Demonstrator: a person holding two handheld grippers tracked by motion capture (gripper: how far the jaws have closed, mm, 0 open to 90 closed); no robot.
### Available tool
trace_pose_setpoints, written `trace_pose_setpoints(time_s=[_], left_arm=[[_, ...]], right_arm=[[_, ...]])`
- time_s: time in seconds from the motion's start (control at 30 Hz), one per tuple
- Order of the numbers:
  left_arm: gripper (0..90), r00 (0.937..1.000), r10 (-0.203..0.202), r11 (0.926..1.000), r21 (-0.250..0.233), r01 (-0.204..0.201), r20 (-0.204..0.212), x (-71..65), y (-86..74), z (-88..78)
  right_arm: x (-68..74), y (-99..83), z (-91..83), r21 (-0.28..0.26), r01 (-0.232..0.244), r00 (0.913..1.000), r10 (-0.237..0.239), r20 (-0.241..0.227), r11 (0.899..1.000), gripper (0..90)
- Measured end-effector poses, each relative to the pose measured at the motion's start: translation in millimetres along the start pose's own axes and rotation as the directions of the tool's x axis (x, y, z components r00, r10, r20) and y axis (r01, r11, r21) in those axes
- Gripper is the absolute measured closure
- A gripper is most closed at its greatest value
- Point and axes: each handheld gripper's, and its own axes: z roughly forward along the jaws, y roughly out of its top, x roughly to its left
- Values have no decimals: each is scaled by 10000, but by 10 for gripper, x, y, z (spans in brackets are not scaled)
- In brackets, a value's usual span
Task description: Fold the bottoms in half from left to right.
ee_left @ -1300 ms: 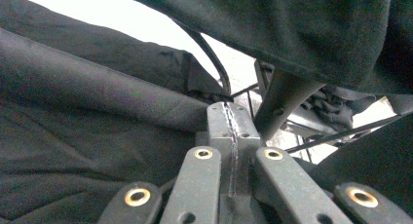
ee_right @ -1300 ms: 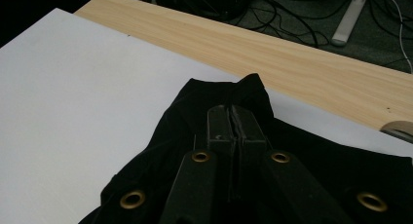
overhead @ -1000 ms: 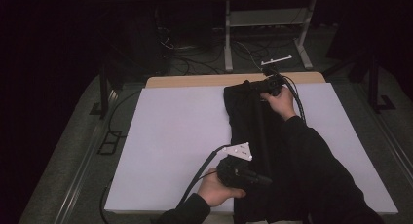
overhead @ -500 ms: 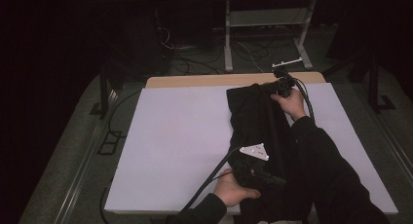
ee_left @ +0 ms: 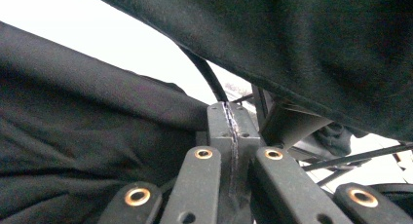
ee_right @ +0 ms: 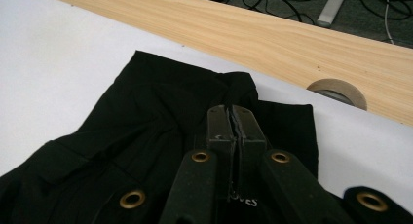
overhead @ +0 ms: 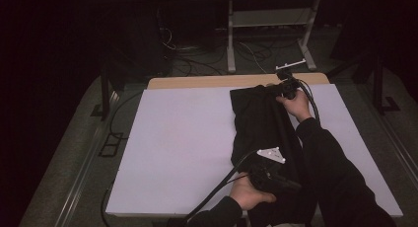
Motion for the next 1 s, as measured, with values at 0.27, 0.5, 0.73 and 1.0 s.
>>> trace_pose_setpoints(time_s=[0.27,0.5,0.73,1.0], left_arm=[[895,9998,-213,9996,160,212,56,41,-3,165],[896,9997,-244,9997,78,244,6,107,34,325],[896,9994,-341,9993,180,342,-46,132,39,426],[895,9982,-595,9978,304,597,-68,178,46,496]], right_arm=[[-9,-7,21,31,96,9997,-96,238,9999,864],[-55,-61,78,223,161,9996,-166,217,9996,864],[-134,-78,39,-13,265,9991,-264,326,9996,864],[-202,-136,53,-29,468,9978,-467,462,9989,864]])
